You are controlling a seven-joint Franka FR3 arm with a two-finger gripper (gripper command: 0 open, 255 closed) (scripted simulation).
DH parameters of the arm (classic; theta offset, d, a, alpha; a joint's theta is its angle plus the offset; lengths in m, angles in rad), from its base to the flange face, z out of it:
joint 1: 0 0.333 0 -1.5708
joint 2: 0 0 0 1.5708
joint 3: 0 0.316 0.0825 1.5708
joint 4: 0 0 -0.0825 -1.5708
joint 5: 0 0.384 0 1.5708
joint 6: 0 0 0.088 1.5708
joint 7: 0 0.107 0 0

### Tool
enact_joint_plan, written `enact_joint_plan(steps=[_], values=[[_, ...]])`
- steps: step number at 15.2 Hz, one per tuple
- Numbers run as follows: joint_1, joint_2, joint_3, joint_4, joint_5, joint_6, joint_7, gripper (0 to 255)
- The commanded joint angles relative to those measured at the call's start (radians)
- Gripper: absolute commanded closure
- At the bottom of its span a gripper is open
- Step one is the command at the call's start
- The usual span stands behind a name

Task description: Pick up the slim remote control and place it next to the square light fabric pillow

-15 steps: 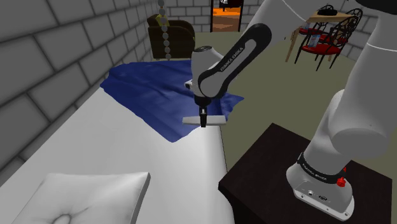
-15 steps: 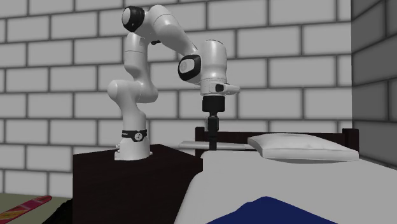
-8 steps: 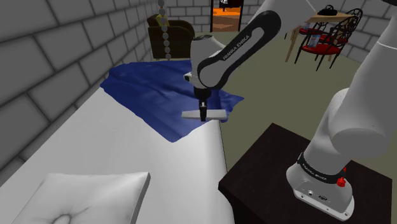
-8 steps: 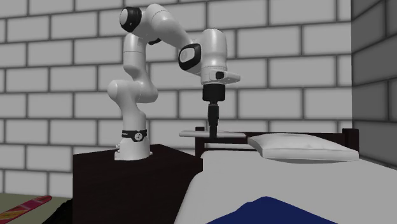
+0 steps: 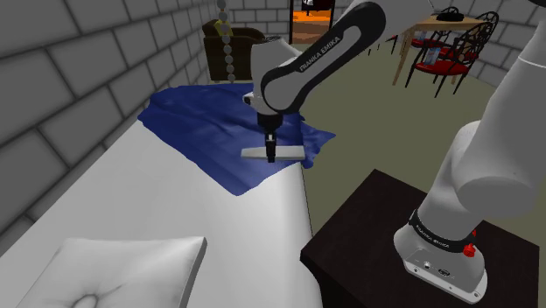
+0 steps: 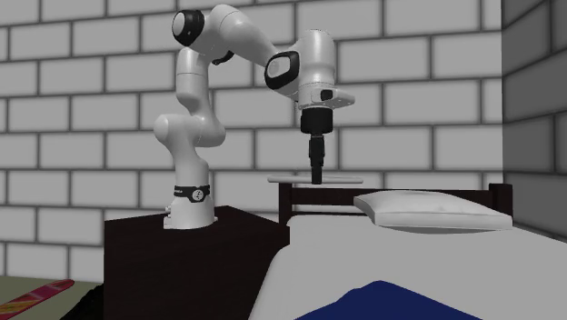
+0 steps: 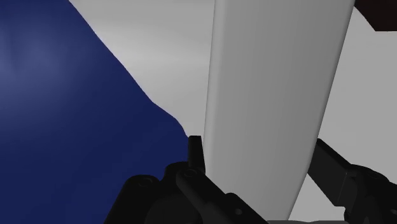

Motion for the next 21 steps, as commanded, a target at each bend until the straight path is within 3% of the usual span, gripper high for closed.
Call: enact_joint_plan(steps=[1,12,21], values=[[0.017,0.047,0.018,0.060,-0.005,-0.014,0.039,255],[0.131,0.355,0.080,0.487,-0.061,-0.139,0.238,255],[0.249,0.680,0.089,1.003,-0.106,-0.336,0.345,255]])
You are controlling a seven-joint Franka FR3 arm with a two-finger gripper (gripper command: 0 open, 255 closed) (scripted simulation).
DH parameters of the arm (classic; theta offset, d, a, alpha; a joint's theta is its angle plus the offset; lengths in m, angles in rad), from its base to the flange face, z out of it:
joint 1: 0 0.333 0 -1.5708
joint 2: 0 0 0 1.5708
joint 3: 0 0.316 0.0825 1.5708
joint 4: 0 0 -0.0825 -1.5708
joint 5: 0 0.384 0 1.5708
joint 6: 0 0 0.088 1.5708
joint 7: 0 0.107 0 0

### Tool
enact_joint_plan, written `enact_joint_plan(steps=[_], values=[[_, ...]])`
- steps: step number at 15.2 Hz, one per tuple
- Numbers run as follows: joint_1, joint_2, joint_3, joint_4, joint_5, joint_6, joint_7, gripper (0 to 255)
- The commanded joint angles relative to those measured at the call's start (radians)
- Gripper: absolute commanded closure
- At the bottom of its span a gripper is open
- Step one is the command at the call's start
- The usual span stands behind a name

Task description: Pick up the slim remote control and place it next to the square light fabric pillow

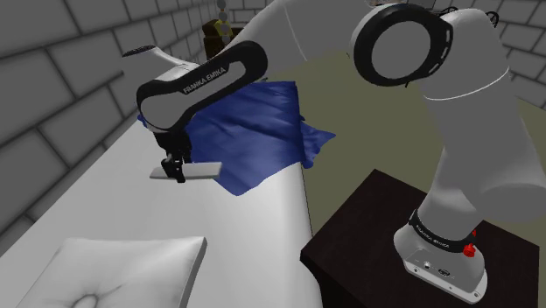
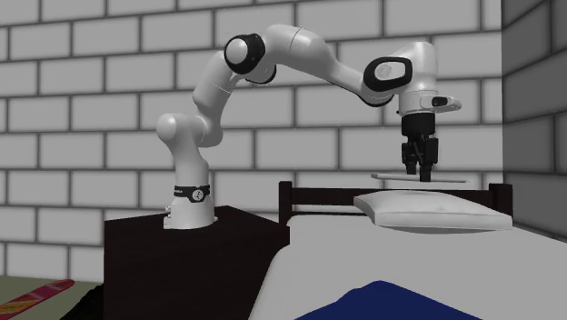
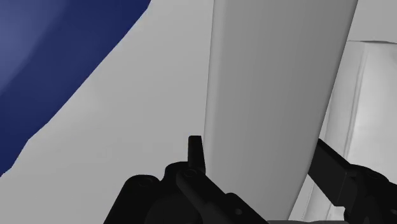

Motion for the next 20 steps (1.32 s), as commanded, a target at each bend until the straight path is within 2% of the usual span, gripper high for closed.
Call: enact_joint_plan(steps=[1,2,20], values=[[0.031,0.082,0.000,0.142,-0.009,-0.059,0.020,255],[0.044,0.124,-0.001,0.213,-0.012,-0.089,0.026,255],[0.046,0.225,-0.013,0.139,-0.026,0.085,0.036,255]])
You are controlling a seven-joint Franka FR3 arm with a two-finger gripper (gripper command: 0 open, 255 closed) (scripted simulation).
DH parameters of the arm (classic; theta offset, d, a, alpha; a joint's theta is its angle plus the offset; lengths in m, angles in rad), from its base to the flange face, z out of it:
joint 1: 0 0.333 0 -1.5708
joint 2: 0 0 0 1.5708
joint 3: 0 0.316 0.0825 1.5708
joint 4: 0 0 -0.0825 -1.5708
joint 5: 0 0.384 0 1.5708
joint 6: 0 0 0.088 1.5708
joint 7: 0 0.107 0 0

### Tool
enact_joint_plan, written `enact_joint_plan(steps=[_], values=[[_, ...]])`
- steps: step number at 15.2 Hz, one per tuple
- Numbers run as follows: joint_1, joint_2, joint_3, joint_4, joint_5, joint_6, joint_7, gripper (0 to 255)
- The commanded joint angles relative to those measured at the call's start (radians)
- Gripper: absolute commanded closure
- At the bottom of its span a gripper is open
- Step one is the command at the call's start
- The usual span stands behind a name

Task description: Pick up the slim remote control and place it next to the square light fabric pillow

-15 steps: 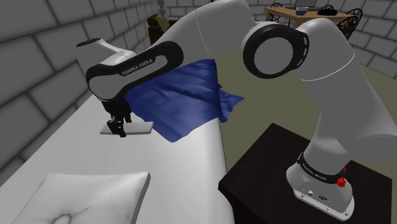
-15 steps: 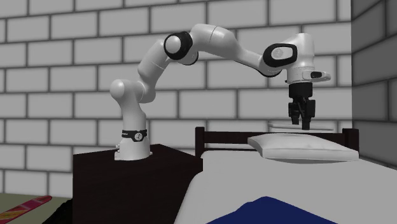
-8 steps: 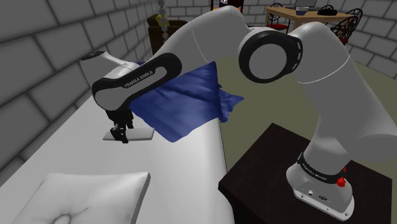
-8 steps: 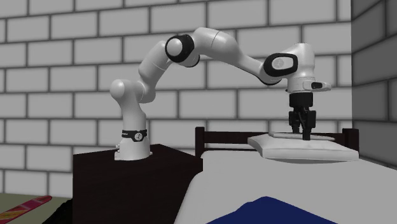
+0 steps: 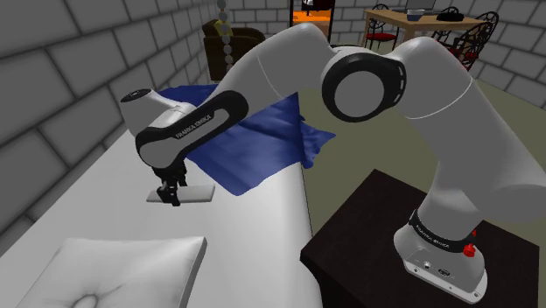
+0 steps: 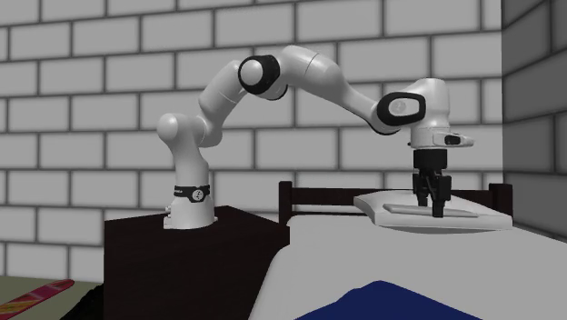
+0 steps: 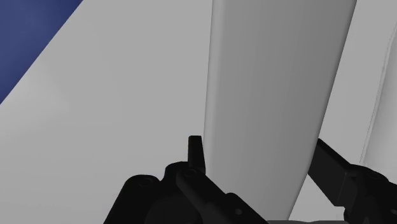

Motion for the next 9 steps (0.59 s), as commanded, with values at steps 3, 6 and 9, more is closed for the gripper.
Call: enact_joint_plan(steps=[3,6,9], values=[[-0.001,0.027,-0.003,-0.009,-0.003,0.037,0.000,255],[0.001,0.051,-0.006,-0.008,-0.006,0.060,0.002,255],[0.002,0.077,-0.008,-0.005,-0.009,0.082,0.003,255]])
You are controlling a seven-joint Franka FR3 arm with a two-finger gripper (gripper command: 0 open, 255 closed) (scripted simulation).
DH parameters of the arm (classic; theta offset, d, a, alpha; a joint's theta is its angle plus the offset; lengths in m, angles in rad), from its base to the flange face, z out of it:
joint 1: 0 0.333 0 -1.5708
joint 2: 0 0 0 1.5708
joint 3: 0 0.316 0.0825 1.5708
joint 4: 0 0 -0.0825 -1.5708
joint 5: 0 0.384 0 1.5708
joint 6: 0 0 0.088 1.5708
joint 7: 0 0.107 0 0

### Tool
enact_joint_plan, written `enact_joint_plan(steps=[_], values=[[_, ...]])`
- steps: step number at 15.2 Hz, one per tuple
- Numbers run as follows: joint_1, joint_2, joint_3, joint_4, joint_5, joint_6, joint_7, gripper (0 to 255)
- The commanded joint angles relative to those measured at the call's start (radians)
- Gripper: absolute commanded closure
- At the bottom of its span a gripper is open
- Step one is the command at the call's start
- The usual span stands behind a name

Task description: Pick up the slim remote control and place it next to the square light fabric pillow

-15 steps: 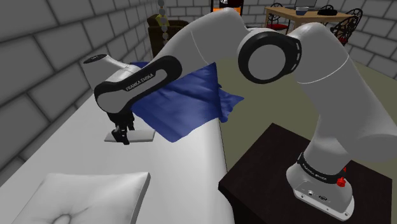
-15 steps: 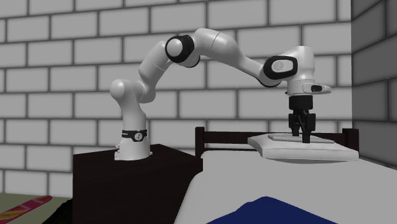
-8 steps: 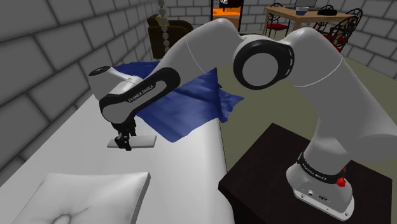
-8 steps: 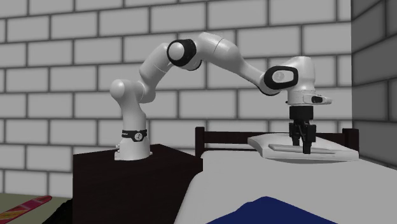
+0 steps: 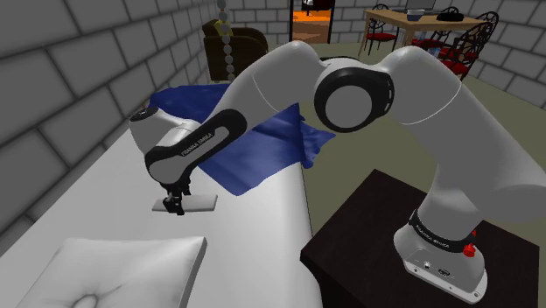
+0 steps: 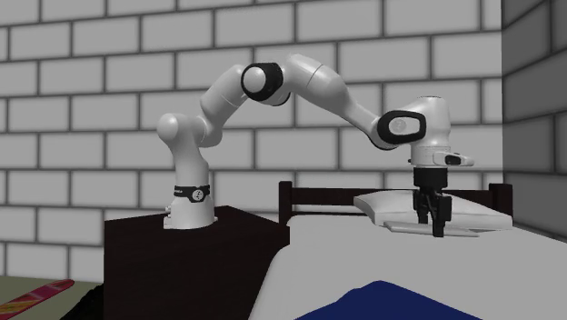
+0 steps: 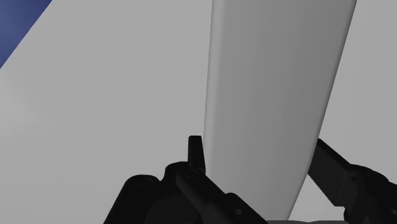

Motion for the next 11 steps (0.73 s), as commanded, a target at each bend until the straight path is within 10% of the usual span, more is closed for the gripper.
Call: enact_joint_plan(steps=[1,11], values=[[0.000,0.014,-0.002,-0.004,-0.002,0.019,0.001,255],[0.006,0.092,-0.009,0.022,-0.008,0.071,0.003,255]])
